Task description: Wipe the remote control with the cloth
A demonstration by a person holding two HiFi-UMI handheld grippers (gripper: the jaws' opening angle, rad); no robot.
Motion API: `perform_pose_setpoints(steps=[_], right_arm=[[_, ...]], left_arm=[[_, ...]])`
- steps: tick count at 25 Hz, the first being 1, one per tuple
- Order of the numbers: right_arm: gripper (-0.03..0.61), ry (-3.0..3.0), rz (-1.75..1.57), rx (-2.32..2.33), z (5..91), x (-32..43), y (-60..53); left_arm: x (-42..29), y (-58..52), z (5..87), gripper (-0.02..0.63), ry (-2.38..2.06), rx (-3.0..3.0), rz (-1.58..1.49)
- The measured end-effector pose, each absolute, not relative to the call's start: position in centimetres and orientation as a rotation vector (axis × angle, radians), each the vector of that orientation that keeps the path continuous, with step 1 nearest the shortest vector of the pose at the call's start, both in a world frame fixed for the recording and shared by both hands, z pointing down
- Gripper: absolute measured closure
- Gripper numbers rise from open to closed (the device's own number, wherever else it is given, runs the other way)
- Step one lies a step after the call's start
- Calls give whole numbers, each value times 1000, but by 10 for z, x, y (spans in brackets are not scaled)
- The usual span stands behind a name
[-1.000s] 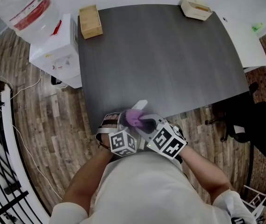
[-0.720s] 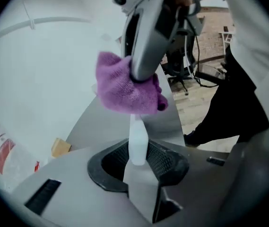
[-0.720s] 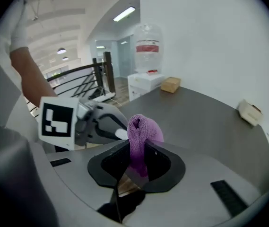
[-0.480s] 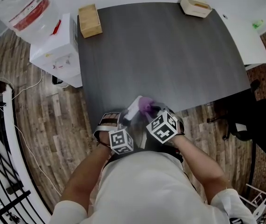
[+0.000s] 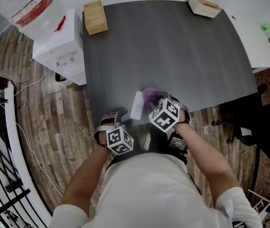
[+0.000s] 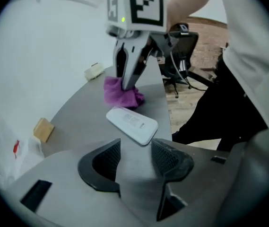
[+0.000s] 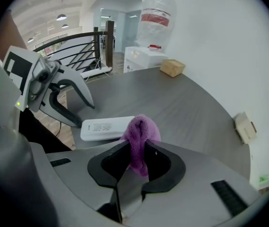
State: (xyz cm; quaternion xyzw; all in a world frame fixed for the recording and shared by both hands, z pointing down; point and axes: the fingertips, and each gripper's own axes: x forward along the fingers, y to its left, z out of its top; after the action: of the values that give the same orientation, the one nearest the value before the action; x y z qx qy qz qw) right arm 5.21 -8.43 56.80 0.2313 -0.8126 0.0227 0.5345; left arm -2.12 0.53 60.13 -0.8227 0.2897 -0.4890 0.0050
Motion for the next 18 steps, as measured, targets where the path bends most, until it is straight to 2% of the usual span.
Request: perform_pose_setpoints(steps=[4, 10, 13, 18], right_arm=[[492, -1869, -179, 565, 551, 38, -117], [492, -1690, -477, 316, 585, 16, -98], [492, -1678, -526, 268, 584, 13, -86], [492, -1704, -542, 104, 584, -6, -44]], left_arm=[[-22, 3, 610, 429, 956, -2638, -1567], [-17, 6, 612, 476, 1048, -2713, -1522], [-17, 7, 614, 508, 1104, -2779, -1500], [-20, 8, 614, 517, 1178, -2849, -1442]])
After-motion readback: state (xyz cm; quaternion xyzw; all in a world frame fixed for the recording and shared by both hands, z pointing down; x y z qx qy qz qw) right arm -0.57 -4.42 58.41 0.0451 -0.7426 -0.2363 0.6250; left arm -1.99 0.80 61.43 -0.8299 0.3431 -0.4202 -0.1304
